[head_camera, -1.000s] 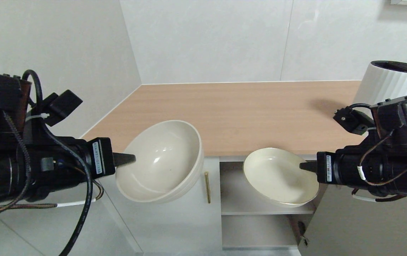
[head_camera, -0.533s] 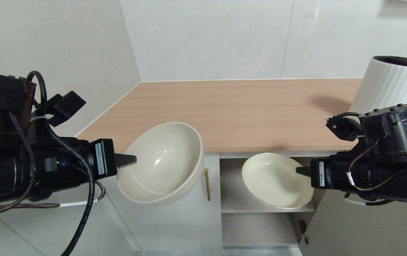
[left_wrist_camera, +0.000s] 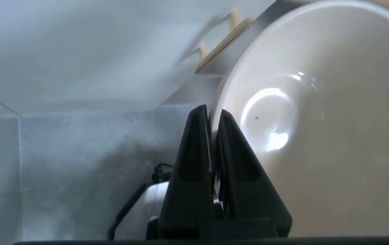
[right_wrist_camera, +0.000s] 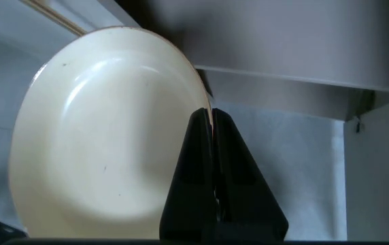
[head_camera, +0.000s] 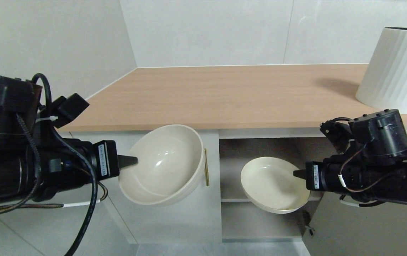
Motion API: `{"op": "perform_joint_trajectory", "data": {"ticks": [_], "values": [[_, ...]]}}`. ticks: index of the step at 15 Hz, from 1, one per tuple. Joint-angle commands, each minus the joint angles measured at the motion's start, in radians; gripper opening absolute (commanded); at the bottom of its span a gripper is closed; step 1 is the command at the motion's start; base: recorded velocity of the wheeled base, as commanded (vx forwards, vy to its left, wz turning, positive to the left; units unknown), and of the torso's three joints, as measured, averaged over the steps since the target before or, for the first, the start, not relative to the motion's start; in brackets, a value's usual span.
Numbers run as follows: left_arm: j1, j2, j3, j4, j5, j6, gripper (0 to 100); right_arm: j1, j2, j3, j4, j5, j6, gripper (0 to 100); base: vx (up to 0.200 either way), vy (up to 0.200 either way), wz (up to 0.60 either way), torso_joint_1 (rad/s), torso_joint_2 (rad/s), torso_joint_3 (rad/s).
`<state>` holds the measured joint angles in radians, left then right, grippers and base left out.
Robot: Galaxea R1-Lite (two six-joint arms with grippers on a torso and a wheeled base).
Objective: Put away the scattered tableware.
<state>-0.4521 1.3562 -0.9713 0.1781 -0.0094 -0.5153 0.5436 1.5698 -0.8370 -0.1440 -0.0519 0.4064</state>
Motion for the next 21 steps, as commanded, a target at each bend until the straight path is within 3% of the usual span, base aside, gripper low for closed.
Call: {"op": "perform_joint_trajectory", "data": {"ticks": [1,5,9,13,17,21], "values": [[0.000,0.009,0.002,0.000,0.000,0.000,0,-0.001,0.019,0.004,0.000,0.000,0.000,0,0.000,0.000,0.00,-0.124,0.45,0.315],[0.000,0.009,0.002,0.000,0.000,0.000,0,0.001,0.038,0.012,-0.023,-0.002,0.000,0,0.000,0.000,0.00,-0.094,0.43,0.320],[-0.002,0.009,0.029,-0.009,0.002,-0.002,0,-0.010,0.055,0.024,-0.062,-0.005,-0.001,0,0.000,0.000,0.00,-0.025,0.10,0.080],[0.003,0.052,0.094,-0.120,0.002,-0.002,0,-0.022,0.044,0.055,-0.104,0.003,-0.006,0,0.000,0.000,0.00,0.000,0.00,0.000],[-0.022,-0.011,0.121,-0.161,0.005,0.003,0,-0.034,0.260,0.067,-0.212,-0.059,-0.080,0,0.000,0.000,0.00,0.000,0.00,0.000],[-0.017,-0.026,0.137,-0.166,0.003,0.006,0,-0.088,0.510,0.041,-0.514,-0.112,-0.044,0,0.000,0.000,0.00,0.000,0.00,0.000]]}}
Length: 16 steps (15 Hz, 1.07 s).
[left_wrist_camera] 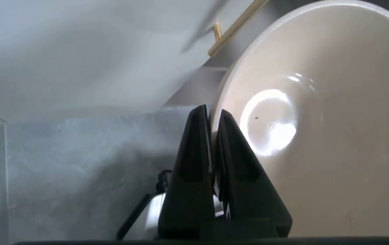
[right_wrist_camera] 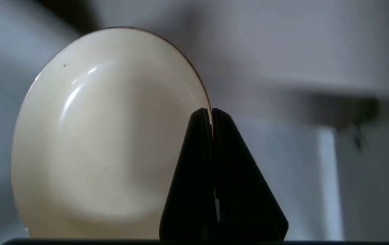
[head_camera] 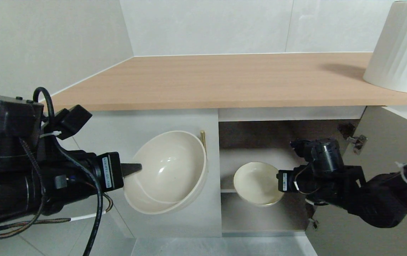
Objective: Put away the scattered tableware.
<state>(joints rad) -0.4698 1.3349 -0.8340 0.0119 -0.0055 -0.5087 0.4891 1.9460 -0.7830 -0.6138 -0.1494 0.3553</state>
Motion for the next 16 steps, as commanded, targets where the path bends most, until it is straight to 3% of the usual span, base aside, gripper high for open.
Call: {"op": "perform_joint_trajectory", "data": {"ticks": [1,9,16], "values": [[0.000,0.006,0.000,0.000,-0.001,-0.002,0,-0.047,0.163,-0.042,-0.050,-0.015,0.007,0,0.000,0.000,0.00,0.000,0.00,0.000],[-0.004,0.050,-0.002,-0.001,-0.004,-0.001,0,-0.104,0.392,-0.300,-0.055,-0.121,0.054,0,0.000,0.000,0.00,0.000,0.00,0.000],[-0.004,0.069,-0.004,-0.018,0.001,-0.002,0,-0.135,0.453,-0.335,-0.081,-0.173,0.054,0,0.000,0.000,0.00,0.000,0.00,0.000]]}}
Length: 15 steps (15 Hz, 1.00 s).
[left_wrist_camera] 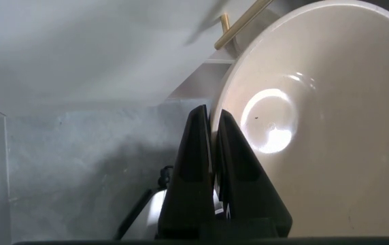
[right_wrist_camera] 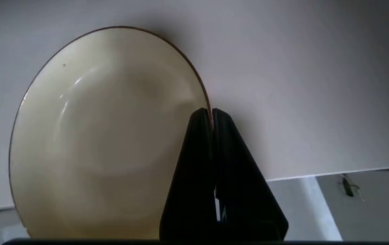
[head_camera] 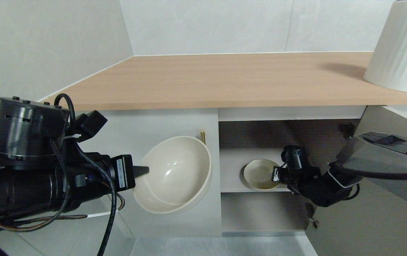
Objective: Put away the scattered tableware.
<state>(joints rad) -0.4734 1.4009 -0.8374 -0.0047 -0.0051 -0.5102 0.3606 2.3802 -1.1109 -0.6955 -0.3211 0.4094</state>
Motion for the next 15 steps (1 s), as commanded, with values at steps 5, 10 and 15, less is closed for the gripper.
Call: {"op": "perform_joint_trajectory", "data": {"ticks": [5,10,15], "values": [[-0.001,0.006,0.000,-0.001,0.001,-0.001,0,-0.020,0.039,-0.041,0.001,-0.027,0.000,0,0.000,0.000,0.00,0.000,0.00,0.000],[-0.001,0.004,0.000,-0.001,0.001,-0.001,0,-0.022,0.068,-0.076,0.001,-0.056,0.000,0,0.000,0.000,0.00,0.000,0.00,0.000],[-0.001,0.006,0.000,-0.003,0.001,0.001,0,-0.022,0.079,-0.099,0.004,-0.056,0.000,0,0.000,0.000,0.00,0.000,0.00,0.000]]}}
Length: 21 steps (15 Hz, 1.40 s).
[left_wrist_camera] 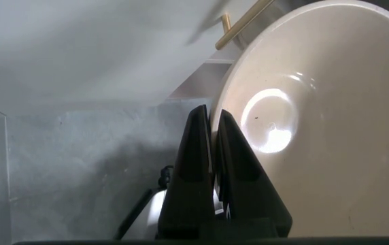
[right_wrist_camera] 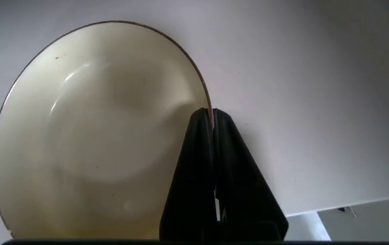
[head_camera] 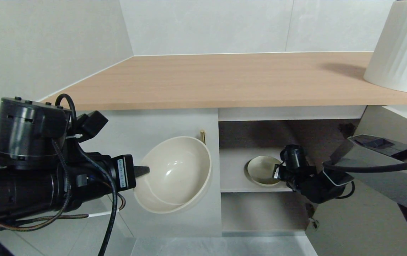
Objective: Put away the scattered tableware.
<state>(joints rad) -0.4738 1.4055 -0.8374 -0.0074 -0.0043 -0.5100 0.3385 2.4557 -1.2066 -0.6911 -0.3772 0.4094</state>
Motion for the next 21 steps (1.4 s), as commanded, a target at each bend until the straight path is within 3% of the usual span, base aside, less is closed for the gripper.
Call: {"op": "perform_joint_trajectory", "data": {"ticks": [1,2,3,7,9,12,14,16,21], "values": [[0.000,0.001,0.000,0.000,0.000,0.001,0,0.000,0.008,-0.007,-0.001,0.000,-0.001,0,0.000,0.000,0.00,0.000,0.00,0.000],[0.000,0.001,0.000,0.000,0.000,0.001,0,0.000,0.008,-0.007,-0.002,0.000,0.000,0,0.000,0.000,0.00,0.000,0.00,0.000],[0.000,0.003,0.000,0.000,0.000,0.001,0,0.000,0.012,-0.018,-0.004,-0.003,0.000,100,0.000,0.000,0.00,0.000,0.00,0.000],[0.000,0.029,-0.008,-0.025,0.000,0.007,0,0.002,-0.018,-0.016,-0.013,0.001,0.043,100,0.000,0.000,0.00,0.000,0.00,0.000],[0.000,0.066,-0.037,-0.028,0.003,0.051,0,0.028,-0.158,0.093,-0.005,0.024,0.046,100,0.000,0.000,0.00,0.000,0.00,0.000],[-0.034,0.125,-0.054,-0.023,0.026,0.082,0,0.108,-0.363,0.240,-0.002,0.127,0.043,100,0.000,0.000,0.00,0.000,0.00,0.000],[-0.081,0.191,-0.035,-0.023,0.092,0.119,0,0.182,-0.540,0.312,0.107,0.250,0.039,100,0.000,0.000,0.00,0.000,0.00,0.000],[-0.138,0.268,-0.029,-0.023,0.167,0.125,0,0.238,-0.652,0.315,0.260,0.308,0.039,100,0.000,0.000,0.00,0.000,0.00,0.000],[-0.249,0.421,-0.035,-0.032,0.310,0.131,0,0.392,-0.764,0.337,0.470,0.348,-0.014,100,0.000,0.000,0.00,0.000,0.00,0.000]]}}
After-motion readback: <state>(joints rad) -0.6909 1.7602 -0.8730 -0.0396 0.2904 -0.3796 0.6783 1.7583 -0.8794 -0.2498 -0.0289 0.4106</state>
